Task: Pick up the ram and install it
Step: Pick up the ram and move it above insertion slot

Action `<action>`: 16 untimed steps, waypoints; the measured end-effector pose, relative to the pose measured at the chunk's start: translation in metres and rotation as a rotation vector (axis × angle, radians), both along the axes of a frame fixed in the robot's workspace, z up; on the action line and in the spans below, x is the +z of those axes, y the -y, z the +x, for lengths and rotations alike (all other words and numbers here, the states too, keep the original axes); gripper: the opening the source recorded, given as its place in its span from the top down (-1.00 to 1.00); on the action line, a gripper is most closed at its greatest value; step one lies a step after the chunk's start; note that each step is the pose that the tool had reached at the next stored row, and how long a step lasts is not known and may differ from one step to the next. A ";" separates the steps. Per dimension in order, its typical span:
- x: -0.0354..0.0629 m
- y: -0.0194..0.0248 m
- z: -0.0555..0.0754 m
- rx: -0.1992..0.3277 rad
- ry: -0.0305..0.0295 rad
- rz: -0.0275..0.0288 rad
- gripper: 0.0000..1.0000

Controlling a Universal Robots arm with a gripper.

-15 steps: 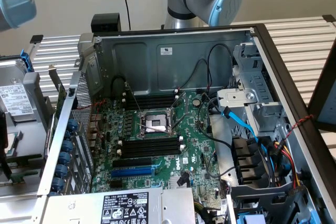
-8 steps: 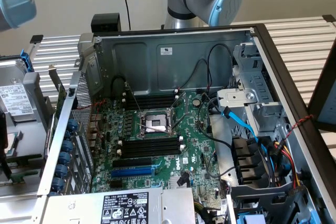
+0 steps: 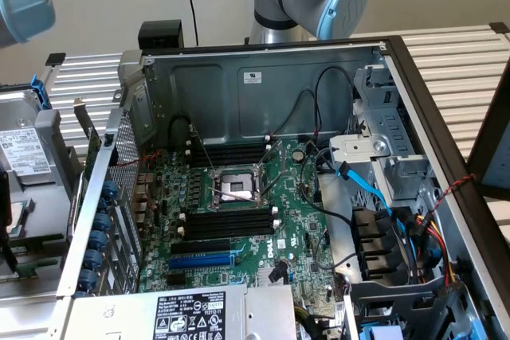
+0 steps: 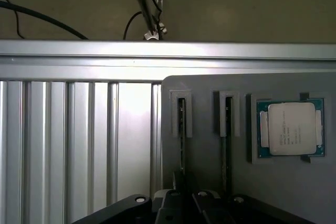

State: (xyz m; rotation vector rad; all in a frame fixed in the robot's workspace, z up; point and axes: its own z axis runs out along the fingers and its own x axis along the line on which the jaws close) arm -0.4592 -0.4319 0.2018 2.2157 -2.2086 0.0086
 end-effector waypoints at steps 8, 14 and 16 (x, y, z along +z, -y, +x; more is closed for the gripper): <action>0.0000 0.0000 0.000 0.000 0.0000 0.0001 0.76; 0.0194 0.0000 0.000 0.000 0.0016 0.0000 0.76; 0.0286 0.0000 0.000 0.000 0.0017 0.0002 0.76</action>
